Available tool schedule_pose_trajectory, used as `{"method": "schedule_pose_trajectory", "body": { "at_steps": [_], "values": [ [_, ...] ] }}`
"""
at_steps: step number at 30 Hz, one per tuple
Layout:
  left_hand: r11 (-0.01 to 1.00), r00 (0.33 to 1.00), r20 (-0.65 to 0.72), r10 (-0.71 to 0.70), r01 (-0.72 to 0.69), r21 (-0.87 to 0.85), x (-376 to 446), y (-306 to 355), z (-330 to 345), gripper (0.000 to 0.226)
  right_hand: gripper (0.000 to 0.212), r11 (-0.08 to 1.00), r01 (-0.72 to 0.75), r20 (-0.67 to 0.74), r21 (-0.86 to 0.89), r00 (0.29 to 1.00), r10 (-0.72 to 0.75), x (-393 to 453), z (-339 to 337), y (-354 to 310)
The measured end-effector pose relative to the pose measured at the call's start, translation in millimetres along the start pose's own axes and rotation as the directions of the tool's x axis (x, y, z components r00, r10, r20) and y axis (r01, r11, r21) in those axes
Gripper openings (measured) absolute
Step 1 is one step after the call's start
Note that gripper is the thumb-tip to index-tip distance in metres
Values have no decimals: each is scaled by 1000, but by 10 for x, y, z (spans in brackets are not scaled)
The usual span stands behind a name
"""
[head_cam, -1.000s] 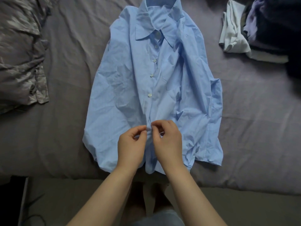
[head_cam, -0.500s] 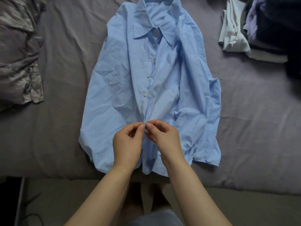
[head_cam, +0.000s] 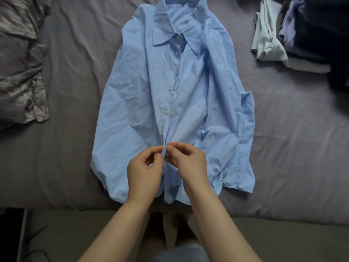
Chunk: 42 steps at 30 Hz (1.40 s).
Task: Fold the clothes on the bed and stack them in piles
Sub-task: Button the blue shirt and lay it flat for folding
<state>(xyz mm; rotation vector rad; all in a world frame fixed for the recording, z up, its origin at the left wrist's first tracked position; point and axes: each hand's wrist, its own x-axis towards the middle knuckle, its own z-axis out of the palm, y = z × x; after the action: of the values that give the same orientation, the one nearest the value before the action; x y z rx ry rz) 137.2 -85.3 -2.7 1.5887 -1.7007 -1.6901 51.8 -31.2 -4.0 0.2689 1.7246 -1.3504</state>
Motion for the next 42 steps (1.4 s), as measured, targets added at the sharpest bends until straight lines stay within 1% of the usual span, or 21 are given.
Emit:
{"method": "schedule_pose_trajectory", "body": {
  "at_steps": [3, 6, 10, 11, 15, 18, 21, 24, 26, 30, 34, 37, 39, 42],
  "values": [
    [998, 997, 62, -55, 56, -23, 40, -7, -39, 25, 7, 998, -55, 20, 38, 998, 54, 12, -29, -2],
    [991, 983, 136, -121, 128, -48, 82, 9, -73, 19, 8, 993, -103, 48, 57, 994, 100, 31, -56, -19],
    [987, 980, 136, -148, 155, -40, 141, 28, -81, 5, 9, 995, -98, 88, -19, 991, 100, 53, -93, -42],
    [989, 982, 127, -140, 144, -25, 157, 31, -77, 3, 10, 994, -103, 104, -22, 989, 105, 58, -104, -53],
    [997, 995, 83, -58, 53, 61, 179, 11, -39, 7, 8, 991, -130, 152, 10, 980, 127, 71, -130, -100],
    [988, 999, 28, 23, -27, 150, 162, -10, 3, 8, 12, 992, -121, 189, 19, 975, 116, 61, -119, -101],
    [975, 996, 26, 81, -84, 204, 140, -12, 53, 10, 12, 995, -96, 138, 23, 986, 92, 45, -105, -84],
    [925, 980, 41, 194, -197, 326, 131, -46, 88, 10, 6, 998, -67, 54, -16, 996, 67, 51, -80, -40],
    [912, 972, 42, 229, -230, 341, 123, -61, 97, 12, 5, 998, -66, 22, -13, 998, 66, 56, -61, -18],
    [962, 989, 18, 144, -144, 231, 103, -58, 63, 16, 2, 995, -94, 15, 41, 996, 93, 60, -52, -10],
    [988, 996, 31, 83, -87, 124, 81, -36, 23, 12, 7, 991, -109, 0, 75, 994, 109, 63, -62, -11],
    [998, 998, 24, -59, 59, -28, 99, -12, 0, 10, 7, 992, -101, -11, 70, 995, 102, 59, -49, -15],
    [993, 994, 17, -110, 111, -45, 123, -2, -8, 8, 7, 996, -74, -18, 42, 997, 75, 52, -40, -15],
    [993, 993, 12, -116, 116, 8, 128, 14, -4, 4, 8, 998, -8, -62, -66, 998, 4, 59, -38, 30]
  ]
}}
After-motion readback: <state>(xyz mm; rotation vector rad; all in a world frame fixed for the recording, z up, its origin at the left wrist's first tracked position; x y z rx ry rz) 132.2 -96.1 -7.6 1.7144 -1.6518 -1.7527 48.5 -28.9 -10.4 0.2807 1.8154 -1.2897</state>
